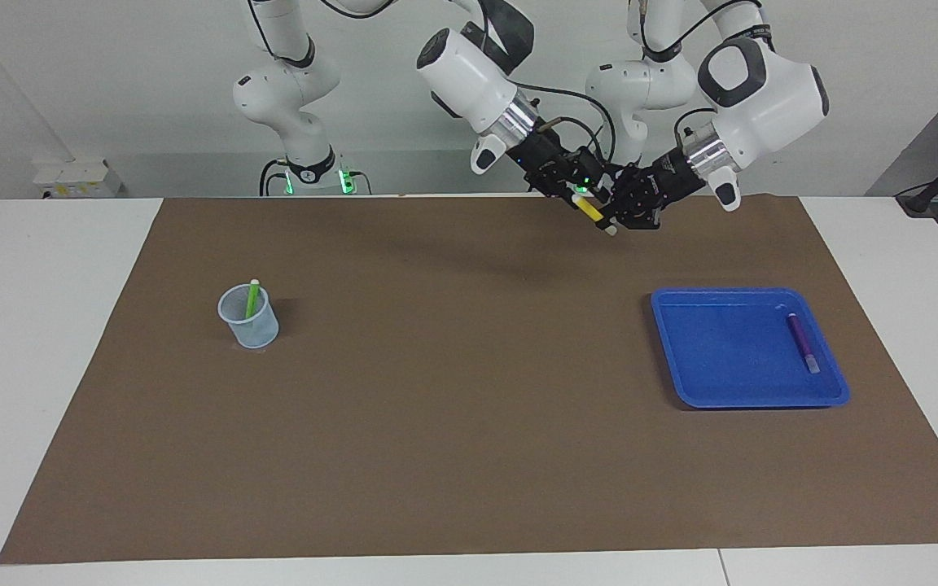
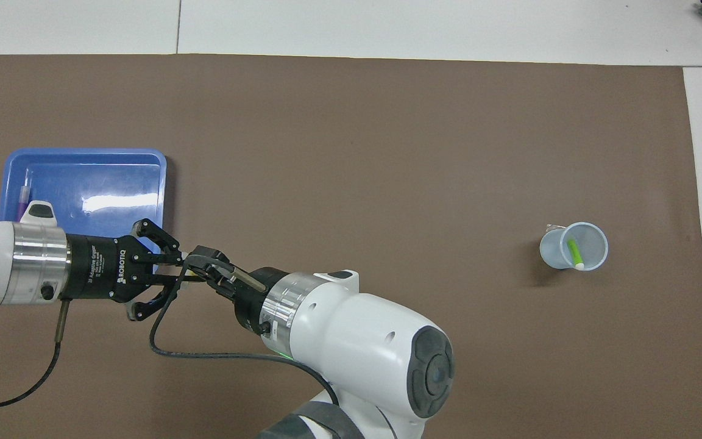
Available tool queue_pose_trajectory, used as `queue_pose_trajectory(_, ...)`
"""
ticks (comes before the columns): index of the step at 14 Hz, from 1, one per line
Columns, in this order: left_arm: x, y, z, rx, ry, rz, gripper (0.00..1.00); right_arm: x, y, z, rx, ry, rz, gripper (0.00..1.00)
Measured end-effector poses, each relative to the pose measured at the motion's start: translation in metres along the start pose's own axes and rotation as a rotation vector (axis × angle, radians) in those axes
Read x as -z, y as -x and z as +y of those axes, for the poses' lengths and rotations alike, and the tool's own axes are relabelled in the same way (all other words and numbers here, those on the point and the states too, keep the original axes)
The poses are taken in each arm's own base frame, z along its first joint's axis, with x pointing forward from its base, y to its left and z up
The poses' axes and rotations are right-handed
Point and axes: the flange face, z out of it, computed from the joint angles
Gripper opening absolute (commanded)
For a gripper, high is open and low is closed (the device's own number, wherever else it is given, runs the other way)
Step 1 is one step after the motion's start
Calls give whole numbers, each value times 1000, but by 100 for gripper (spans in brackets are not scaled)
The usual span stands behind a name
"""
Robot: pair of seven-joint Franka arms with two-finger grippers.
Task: Transfer and insert pens with both arms
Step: 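Close the right gripper on the yellow pen beside the left gripper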
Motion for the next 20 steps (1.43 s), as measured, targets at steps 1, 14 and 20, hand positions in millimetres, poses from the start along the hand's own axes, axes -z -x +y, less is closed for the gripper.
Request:
queue_pose_trajectory(1, 0, 0, 0, 0, 0, 0, 0, 0, 0, 0, 0, 0, 0, 58)
queue_pose_trajectory(14, 0, 2, -6, -5, 0, 1, 0, 0, -24, 3, 38, 3, 26, 27)
queue_pose_trajectory(20, 2, 2, -7, -2, 5, 0, 0, -3, -14, 2, 49, 5, 12, 65)
